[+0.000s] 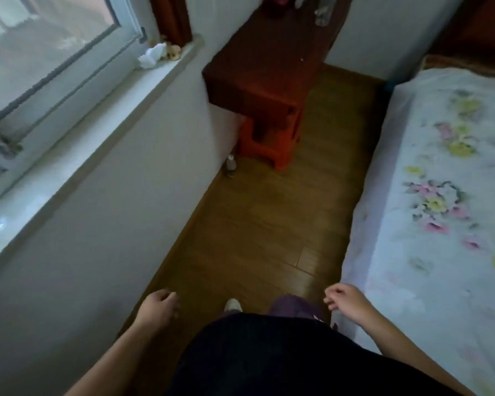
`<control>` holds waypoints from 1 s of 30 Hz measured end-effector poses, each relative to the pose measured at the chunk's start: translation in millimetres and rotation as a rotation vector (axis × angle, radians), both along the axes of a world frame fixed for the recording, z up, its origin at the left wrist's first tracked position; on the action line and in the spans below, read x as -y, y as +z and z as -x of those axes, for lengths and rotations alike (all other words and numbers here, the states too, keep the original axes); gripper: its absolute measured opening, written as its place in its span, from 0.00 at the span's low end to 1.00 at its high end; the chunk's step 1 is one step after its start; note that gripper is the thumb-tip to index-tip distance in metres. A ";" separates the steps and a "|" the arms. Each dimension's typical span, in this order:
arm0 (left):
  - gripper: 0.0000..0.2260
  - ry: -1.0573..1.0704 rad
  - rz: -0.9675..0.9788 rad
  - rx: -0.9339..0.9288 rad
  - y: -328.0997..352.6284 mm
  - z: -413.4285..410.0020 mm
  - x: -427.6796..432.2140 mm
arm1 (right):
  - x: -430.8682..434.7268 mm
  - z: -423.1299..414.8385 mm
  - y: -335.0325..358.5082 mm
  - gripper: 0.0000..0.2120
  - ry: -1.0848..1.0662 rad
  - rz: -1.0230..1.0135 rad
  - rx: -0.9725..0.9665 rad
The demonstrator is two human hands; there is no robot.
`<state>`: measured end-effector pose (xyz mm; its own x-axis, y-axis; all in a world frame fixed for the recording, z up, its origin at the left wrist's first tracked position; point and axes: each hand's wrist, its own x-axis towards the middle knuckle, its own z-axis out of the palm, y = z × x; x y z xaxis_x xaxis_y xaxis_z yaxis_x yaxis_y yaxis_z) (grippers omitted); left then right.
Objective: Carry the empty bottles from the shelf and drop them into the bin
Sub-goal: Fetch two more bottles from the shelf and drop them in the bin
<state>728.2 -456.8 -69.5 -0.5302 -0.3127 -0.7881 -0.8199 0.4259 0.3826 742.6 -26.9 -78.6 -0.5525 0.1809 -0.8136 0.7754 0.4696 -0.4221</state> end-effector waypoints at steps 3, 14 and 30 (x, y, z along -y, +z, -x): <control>0.09 -0.141 -0.033 -0.024 2.9 73.9 -31.4 | -29.1 -23.3 -7.0 0.09 -0.161 -0.015 0.063; 0.08 -0.415 0.002 -0.102 0.9 268.1 -151.0 | -109.0 31.9 -39.9 0.12 -0.437 0.024 0.161; 0.09 -0.301 0.116 0.082 -35.6 421.4 -209.3 | -217.6 365.2 25.3 0.07 -0.288 0.091 -0.195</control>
<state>306.8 -247.5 -105.1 -0.5483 -0.2420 -0.8005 -0.6771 0.6902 0.2551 377.4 190.8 -53.3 -0.6358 0.2833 -0.7180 0.7713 0.1974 -0.6051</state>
